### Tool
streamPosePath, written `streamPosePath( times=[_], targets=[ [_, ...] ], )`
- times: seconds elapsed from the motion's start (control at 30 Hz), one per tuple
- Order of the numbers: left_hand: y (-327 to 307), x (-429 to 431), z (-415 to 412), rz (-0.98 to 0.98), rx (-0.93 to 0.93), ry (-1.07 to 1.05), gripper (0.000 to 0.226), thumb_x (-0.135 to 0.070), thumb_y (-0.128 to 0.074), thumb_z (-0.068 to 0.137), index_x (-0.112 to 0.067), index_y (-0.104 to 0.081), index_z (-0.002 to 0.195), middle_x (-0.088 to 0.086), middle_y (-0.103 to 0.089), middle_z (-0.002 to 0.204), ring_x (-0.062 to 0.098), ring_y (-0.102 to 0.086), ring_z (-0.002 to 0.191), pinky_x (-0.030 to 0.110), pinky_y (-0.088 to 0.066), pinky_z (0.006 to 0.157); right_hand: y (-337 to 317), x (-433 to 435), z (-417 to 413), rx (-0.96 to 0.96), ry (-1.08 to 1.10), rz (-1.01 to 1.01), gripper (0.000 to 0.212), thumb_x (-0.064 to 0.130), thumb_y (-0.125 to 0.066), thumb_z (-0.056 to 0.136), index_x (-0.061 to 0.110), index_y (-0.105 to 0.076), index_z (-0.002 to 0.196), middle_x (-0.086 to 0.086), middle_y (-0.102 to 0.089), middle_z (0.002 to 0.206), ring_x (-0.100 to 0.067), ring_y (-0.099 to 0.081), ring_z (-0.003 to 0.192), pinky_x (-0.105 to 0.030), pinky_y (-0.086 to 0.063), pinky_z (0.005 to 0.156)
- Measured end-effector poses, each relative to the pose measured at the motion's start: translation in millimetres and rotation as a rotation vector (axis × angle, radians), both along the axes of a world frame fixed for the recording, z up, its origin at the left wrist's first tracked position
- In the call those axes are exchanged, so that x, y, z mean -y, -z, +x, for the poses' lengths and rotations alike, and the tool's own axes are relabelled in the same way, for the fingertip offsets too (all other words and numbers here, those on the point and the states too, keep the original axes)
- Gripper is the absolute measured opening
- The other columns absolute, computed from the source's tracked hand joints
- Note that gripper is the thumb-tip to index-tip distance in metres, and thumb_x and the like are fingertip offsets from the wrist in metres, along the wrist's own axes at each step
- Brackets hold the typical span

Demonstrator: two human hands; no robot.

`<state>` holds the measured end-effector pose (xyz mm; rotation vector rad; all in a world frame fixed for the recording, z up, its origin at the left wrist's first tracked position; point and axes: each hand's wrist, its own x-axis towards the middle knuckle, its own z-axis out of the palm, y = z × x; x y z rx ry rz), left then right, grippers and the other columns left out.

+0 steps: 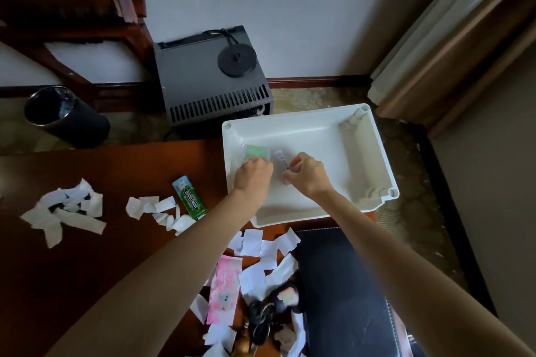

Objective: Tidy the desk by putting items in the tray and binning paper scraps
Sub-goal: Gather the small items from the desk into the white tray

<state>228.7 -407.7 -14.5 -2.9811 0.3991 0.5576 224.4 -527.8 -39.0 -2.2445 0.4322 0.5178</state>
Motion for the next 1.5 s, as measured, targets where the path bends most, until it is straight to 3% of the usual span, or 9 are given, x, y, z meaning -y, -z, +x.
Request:
streamPosePath(
  times=[0.13,0.23,0.33,0.47,0.67,0.83,1.1,1.3,1.5],
  targets=[
    [2,1,8,-0.009,-0.019,0.001,0.032,0.008,-0.044,0.091,0.006,-0.052,0.122,0.021,-0.058,0.118,0.032,-0.059,0.109,0.033,-0.05,0.088,3,-10,10,0.043,0.031,0.036,0.019,0.019,-0.064,0.084,0.006,-0.054,0.095,-0.019,-0.07,0.095,-0.03,-0.067,0.075,-0.037,-0.056,0.068],
    [6,1,13,-0.04,-0.029,-0.026,0.029,0.002,-0.046,0.093,0.002,-0.054,0.121,0.019,-0.057,0.118,0.03,-0.059,0.108,0.032,-0.05,0.088,4,-15,20,0.066,0.043,0.077,0.019,0.02,-0.063,0.087,0.007,-0.051,0.094,-0.02,-0.07,0.091,-0.019,-0.061,0.053,-0.024,-0.051,0.055],
    [7,-2,15,-0.06,-0.017,-0.054,0.03,-0.002,-0.045,0.095,0.001,-0.052,0.124,0.018,-0.054,0.121,0.029,-0.058,0.111,0.033,-0.049,0.09,3,-20,27,0.067,0.058,0.156,0.021,0.017,-0.063,0.088,0.004,-0.052,0.1,-0.02,-0.07,0.094,-0.009,-0.061,0.047,-0.016,-0.05,0.048],
    [7,-8,15,-0.034,0.038,-0.038,0.033,-0.001,-0.045,0.094,0.003,-0.048,0.126,0.018,-0.051,0.124,0.029,-0.052,0.115,0.036,-0.041,0.101,3,-24,27,0.087,0.062,0.182,0.028,0.015,-0.061,0.09,0.001,-0.052,0.113,-0.018,-0.07,0.1,-0.027,-0.072,0.073,-0.009,-0.047,0.046],
    [12,-2,15,-0.077,-0.015,-0.026,0.037,0.002,-0.041,0.095,0.003,-0.043,0.131,0.021,-0.049,0.128,0.031,-0.051,0.118,0.033,-0.045,0.096,5,-17,23,0.111,0.095,0.163,0.029,0.015,-0.058,0.091,0.001,-0.051,0.116,-0.019,-0.07,0.099,-0.029,-0.072,0.079,-0.01,-0.049,0.051],
    [17,1,16,-0.039,0.001,-0.017,0.04,0.007,-0.037,0.094,0.008,-0.036,0.135,0.027,-0.044,0.132,0.033,-0.049,0.12,0.035,-0.045,0.097,5,-11,22,0.097,0.122,0.107,0.029,0.013,-0.053,0.091,0.0,-0.054,0.117,-0.02,-0.072,0.092,-0.03,-0.072,0.081,-0.031,-0.057,0.074],
    [14,-1,18,-0.09,0.015,-0.042,0.043,0.004,-0.04,0.094,0.006,-0.033,0.137,0.025,-0.042,0.135,0.032,-0.047,0.123,0.033,-0.042,0.101,3,-19,25,0.099,0.081,0.13,0.03,0.014,-0.054,0.093,0.0,-0.052,0.12,-0.019,-0.07,0.099,-0.028,-0.072,0.079,-0.012,-0.05,0.053],
    [-10,-5,9,-0.271,0.017,-0.097,0.043,0.006,-0.042,0.092,0.001,-0.037,0.135,0.02,-0.044,0.134,0.029,-0.044,0.124,0.033,-0.041,0.101,-7,-19,16,0.119,0.072,0.012,0.03,0.013,-0.045,0.094,-0.001,-0.053,0.119,-0.024,-0.067,0.105,-0.033,-0.068,0.085,-0.04,-0.056,0.081],
    [-53,-36,-17,-0.383,0.113,-0.197,0.038,0.003,-0.037,0.093,-0.001,-0.046,0.13,0.018,-0.051,0.127,0.032,-0.051,0.116,0.035,-0.045,0.091,-41,-33,-8,0.186,0.01,-0.148,0.033,0.006,-0.044,0.092,0.0,-0.052,0.123,-0.02,-0.06,0.118,-0.033,-0.058,0.106,-0.033,-0.045,0.088]
  ],
)
